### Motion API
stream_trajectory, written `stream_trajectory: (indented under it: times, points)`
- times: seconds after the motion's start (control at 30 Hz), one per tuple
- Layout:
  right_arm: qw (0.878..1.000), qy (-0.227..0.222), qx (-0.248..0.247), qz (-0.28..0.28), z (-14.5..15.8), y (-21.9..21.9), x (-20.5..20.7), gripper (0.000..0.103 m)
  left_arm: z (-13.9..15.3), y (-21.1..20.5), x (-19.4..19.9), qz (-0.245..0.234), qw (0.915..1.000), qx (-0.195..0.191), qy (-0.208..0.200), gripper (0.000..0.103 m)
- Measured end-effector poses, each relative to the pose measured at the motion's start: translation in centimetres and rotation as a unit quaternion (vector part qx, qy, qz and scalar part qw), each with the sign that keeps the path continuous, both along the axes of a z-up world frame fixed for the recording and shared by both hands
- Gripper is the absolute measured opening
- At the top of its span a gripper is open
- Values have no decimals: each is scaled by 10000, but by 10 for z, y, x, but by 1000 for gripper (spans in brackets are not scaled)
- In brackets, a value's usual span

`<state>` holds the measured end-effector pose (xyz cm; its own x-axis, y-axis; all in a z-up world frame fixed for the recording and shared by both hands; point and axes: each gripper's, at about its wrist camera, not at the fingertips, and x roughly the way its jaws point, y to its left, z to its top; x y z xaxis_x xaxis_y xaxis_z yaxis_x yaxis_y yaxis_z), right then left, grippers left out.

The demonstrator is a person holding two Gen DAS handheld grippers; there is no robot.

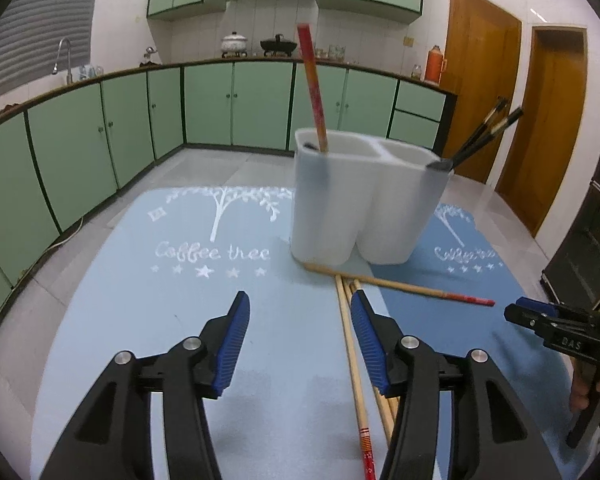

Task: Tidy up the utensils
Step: 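Move the right tool to the red chopstick lying by the holder and close on it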

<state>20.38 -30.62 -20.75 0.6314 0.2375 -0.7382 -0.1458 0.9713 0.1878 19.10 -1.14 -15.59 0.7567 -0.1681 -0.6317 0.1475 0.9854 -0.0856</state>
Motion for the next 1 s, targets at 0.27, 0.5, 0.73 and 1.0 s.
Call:
stream_trajectory:
  times: [0.27, 0.5, 0.73, 1.0]
  points:
    - [9993, 174, -178, 271, -14, 0, 30, 39, -10, -5, 6, -34, 9999, 75, 138, 54]
    - [9978, 196, -331, 537, -14, 8, 32, 21, -14, -3, 7, 17, 9997, 82, 224, 55]
    - [9958, 264, -289, 829, -12, 26, 2, 22, -12, -4, 4, 6, 9997, 105, 204, 56]
    - [9962, 240, -71, 839, -14, 36, -27, 22, -11, -3, -1, 8, 9997, 98, 239, 58]
